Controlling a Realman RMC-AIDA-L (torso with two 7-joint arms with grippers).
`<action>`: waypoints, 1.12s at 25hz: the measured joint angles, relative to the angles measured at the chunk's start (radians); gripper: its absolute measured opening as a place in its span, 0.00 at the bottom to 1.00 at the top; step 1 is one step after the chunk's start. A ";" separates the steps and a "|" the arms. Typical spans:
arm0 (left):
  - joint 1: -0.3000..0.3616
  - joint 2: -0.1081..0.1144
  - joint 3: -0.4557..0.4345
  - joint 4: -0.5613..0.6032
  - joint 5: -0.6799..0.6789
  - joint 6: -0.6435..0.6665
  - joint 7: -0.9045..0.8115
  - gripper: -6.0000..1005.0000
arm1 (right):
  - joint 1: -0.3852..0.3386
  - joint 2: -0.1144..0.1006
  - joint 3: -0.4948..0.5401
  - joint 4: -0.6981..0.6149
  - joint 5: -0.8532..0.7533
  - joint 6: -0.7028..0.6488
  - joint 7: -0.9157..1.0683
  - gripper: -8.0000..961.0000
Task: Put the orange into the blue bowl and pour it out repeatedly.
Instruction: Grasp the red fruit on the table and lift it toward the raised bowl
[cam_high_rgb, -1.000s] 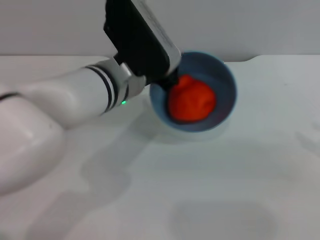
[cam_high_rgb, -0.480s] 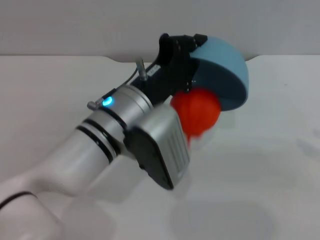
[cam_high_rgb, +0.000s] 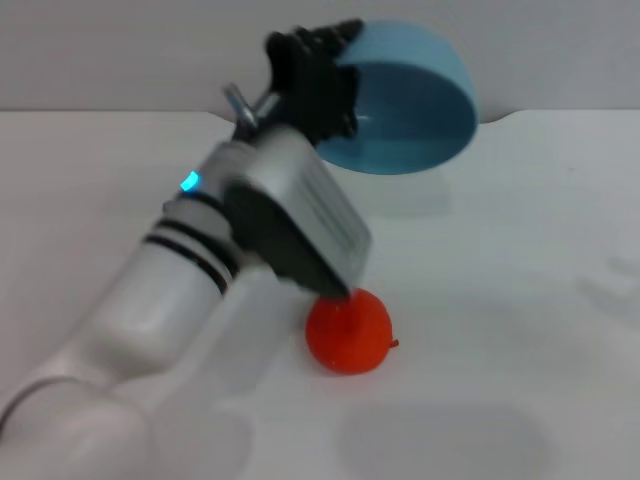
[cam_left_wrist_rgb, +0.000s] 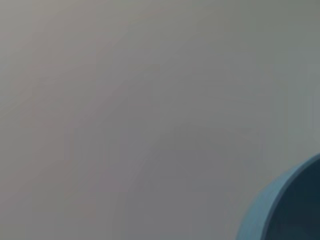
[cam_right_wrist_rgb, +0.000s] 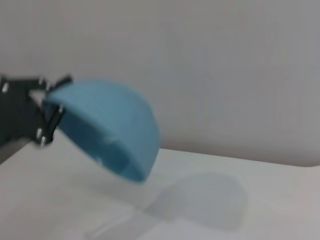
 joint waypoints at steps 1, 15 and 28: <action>0.007 0.003 -0.025 0.038 -0.067 0.044 -0.001 0.00 | 0.008 0.000 0.000 0.000 0.000 -0.008 -0.001 0.62; -0.067 0.025 -0.914 0.173 -0.329 1.445 -0.601 0.00 | 0.091 -0.008 -0.171 -0.012 -0.042 -0.067 -0.128 0.62; -0.096 0.023 -1.241 0.341 0.027 1.956 -0.943 0.00 | 0.290 -0.002 -0.481 0.098 -0.249 0.004 -0.061 0.62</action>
